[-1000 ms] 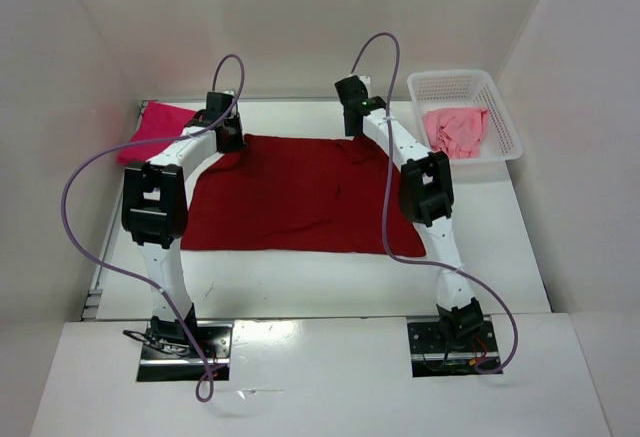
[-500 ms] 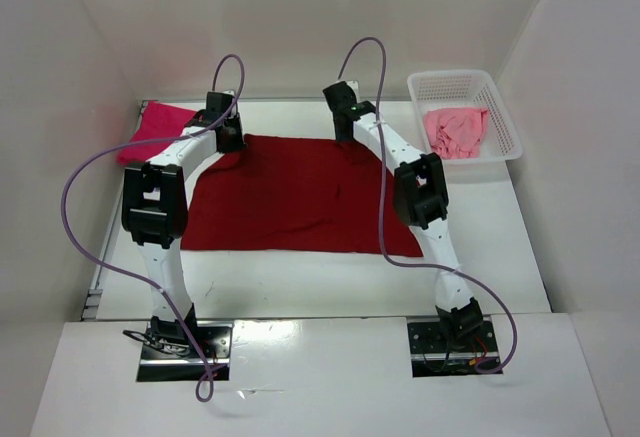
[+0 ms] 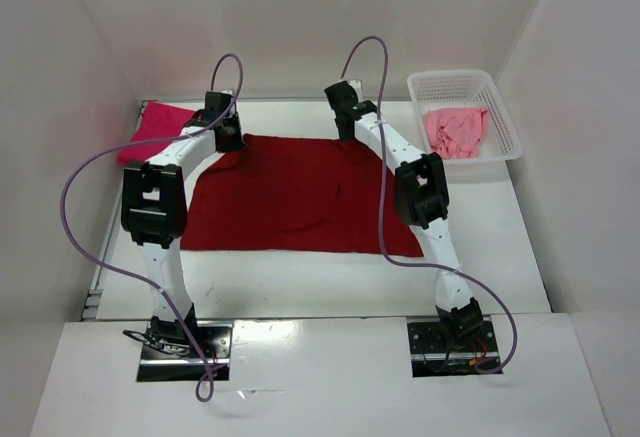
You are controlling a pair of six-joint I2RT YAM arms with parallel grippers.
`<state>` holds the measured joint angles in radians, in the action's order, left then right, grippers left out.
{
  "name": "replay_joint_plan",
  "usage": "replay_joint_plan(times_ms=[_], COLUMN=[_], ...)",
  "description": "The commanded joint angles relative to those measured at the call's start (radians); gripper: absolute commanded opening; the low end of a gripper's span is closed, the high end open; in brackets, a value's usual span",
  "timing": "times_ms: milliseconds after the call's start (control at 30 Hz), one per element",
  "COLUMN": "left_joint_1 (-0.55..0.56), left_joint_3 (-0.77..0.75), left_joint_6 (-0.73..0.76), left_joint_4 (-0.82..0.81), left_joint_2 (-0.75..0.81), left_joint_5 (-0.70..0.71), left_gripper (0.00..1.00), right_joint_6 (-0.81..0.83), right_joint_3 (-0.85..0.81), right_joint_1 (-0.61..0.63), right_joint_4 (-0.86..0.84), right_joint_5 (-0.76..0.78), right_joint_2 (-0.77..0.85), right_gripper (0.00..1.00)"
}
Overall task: Fold and stack the t-shirts
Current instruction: Grap the side of the flattened tshirt furthest away from the robot with both arms
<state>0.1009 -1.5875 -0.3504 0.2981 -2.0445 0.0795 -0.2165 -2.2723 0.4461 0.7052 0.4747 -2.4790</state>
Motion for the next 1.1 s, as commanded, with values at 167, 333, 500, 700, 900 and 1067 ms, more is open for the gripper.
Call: replay_joint_plan(times_ms=[167,333,500,700,900,1067], left_joint_1=[-0.01,-0.01,-0.01,-0.01,-0.01,-0.01], left_joint_3=[0.004,0.004,-0.005,-0.014,-0.014,-0.023], left_joint_6=[-0.022,-0.022,-0.022,-0.022,-0.022,-0.022], left_joint_4=[-0.033,-0.033,-0.033,-0.033,-0.033,-0.033], left_joint_2=[0.003,0.003,0.003,-0.006,-0.016,-0.025], left_joint_5=[-0.009,-0.009,-0.009,-0.009,-0.009,-0.009], left_gripper=[0.02,0.02,0.02,0.02,0.02,0.02], right_joint_6=[-0.009,-0.009,-0.009,-0.02,-0.029,-0.038], right_joint_3=[-0.041,-0.07,-0.059,-0.093,-0.113,-0.113], right_joint_1=[-0.006,-0.017,-0.026,-0.026,-0.035,-0.053], right_joint_4=[0.013,0.022,0.022,0.022,0.031,0.031], right_joint_5=[0.008,0.027,0.009,0.008,-0.011,-0.03], right_joint_2=[-0.029,-0.038,-0.047,-0.047,-0.011,-0.001], right_gripper=[0.37,0.33,0.33,0.24,0.19,0.08])
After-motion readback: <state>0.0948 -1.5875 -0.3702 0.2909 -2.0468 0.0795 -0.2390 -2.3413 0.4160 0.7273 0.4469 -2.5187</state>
